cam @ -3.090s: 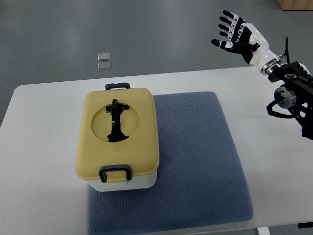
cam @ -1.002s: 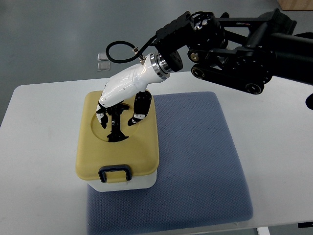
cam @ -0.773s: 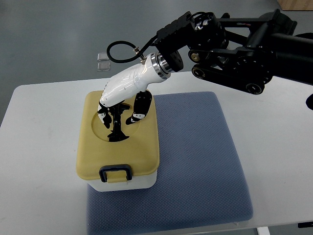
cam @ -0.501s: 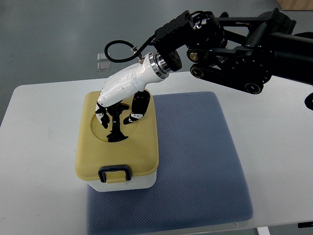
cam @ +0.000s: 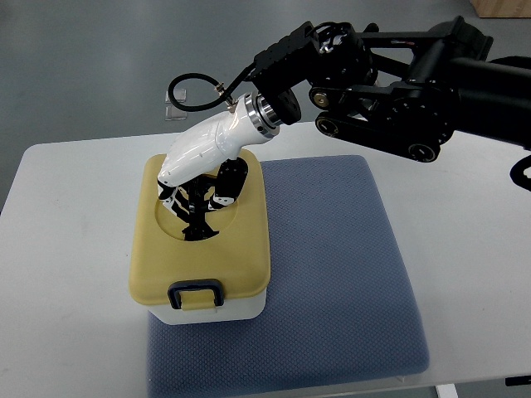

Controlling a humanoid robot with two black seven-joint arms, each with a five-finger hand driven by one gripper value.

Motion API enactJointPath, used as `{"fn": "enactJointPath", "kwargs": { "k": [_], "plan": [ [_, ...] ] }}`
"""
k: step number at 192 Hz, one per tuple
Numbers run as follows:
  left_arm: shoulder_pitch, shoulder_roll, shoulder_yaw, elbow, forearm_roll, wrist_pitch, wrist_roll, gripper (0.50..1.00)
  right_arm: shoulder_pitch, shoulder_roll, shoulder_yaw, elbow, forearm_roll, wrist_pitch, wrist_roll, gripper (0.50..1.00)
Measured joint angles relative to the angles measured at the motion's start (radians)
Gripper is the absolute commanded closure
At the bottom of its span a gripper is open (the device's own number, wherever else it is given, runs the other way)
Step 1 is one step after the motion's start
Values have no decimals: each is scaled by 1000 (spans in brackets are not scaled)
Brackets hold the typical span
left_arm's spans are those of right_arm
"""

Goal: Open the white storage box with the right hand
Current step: 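Lower the right hand and close its fingers around the black lid handle, then lift the yellow lid off the box with the right hand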

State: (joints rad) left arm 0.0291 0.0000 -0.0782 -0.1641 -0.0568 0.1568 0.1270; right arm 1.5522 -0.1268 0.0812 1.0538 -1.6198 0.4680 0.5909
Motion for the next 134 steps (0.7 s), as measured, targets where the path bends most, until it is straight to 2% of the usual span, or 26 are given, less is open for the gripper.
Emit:
{"fn": "enactJointPath", "kwargs": {
  "k": [134],
  "plan": [
    [0, 0, 0, 0, 0, 0, 0, 500, 48, 0, 81, -24, 21, 1, 7, 1000]
  ]
}}
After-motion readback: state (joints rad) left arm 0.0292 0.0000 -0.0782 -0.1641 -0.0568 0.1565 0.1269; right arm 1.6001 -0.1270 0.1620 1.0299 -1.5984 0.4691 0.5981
